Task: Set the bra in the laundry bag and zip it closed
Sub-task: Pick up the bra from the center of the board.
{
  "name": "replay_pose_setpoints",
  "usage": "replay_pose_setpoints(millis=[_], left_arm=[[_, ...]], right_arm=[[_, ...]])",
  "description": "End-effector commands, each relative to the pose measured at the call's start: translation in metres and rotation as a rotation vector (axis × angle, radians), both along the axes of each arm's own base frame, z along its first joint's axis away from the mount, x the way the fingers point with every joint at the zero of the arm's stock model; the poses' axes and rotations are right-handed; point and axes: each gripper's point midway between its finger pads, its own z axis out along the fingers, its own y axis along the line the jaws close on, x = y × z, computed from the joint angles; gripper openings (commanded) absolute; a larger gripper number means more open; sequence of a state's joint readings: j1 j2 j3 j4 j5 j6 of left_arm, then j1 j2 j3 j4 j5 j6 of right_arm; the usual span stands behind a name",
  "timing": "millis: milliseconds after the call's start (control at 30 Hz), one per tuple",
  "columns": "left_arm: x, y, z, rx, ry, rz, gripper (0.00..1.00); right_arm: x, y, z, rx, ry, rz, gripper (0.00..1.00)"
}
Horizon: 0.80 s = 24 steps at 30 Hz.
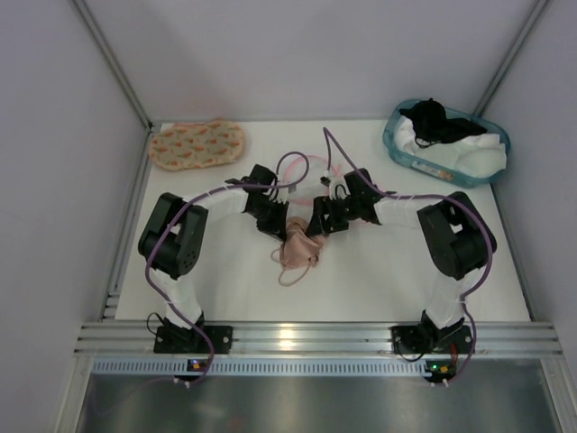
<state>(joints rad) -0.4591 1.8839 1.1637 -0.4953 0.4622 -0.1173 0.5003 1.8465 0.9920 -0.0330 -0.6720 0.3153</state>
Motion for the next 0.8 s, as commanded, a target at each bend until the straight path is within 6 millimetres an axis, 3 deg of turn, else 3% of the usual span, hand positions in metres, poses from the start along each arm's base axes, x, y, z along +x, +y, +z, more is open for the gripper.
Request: replay_pose_setpoints(millis=[0, 167, 433, 633, 767], left_arm=[[-0.01, 0.014, -0.005, 0.055, -0.059, -0.087, 0.0], [-0.004, 0.01, 0.023, 0.009, -0.195, -0.203, 0.0], [-0.002, 0.001, 0.048, -0.027, -0.343, -0.363, 0.0], [-0.015, -0.013, 0.062, -0.12, -0.434, -0.542, 0.0], [-0.022, -0.017, 0.066, -0.167, -0.48, -0.636, 0.0]], right_arm=[[0.015, -0.029, 0.009, 0.018, -0.081, -0.012, 0.84], [0.024, -0.046, 0.027, 0.099, -0.096, 0.0, 0.99], [0.033, -0.041, 0.056, 0.171, -0.157, 0.07, 0.99], [0.038, -0.03, 0.073, 0.256, -0.204, 0.142, 0.99], [0.045, -0.021, 0.094, 0.357, -0.322, 0.18, 0.99]])
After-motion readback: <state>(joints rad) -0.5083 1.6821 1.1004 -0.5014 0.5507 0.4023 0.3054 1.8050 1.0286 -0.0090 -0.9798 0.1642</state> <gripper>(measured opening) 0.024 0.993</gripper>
